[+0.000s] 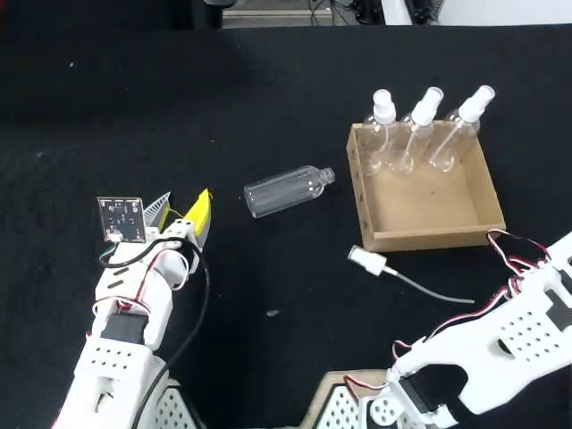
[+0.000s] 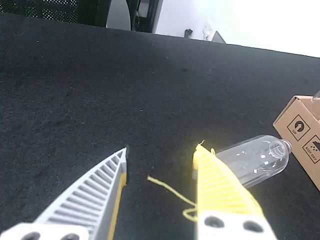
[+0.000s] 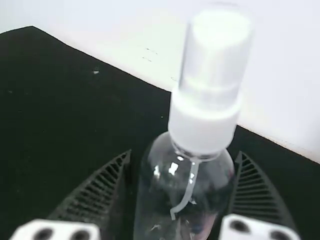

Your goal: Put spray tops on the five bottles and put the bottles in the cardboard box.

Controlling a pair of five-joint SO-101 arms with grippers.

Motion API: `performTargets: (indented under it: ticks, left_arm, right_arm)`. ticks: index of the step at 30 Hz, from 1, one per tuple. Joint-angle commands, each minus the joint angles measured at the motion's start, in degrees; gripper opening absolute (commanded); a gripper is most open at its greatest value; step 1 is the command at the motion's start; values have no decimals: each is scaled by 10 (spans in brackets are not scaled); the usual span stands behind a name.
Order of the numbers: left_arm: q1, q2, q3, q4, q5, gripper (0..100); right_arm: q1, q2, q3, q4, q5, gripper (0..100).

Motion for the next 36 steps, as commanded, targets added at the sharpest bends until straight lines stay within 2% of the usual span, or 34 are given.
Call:
performTargets:
  ticks: [1,16,24,30,36]
  left_arm:
    - [6,-3,0,-13,4,202]
    - [7,-3,0,-13,4,202]
    - [6,-3,0,-13,4,202]
    - [6,-3,0,-13,4,202]
    - [7,-3,0,-13,4,202]
  right_arm:
    - [2,-43,-32,-13,3,273]
    - [3,-58,-29,-11,3,273]
    - [-11,-102,32,-13,3,273]
    - [-9,-62,18,-18,3,273]
    - [0,-4,-9,-71,4,273]
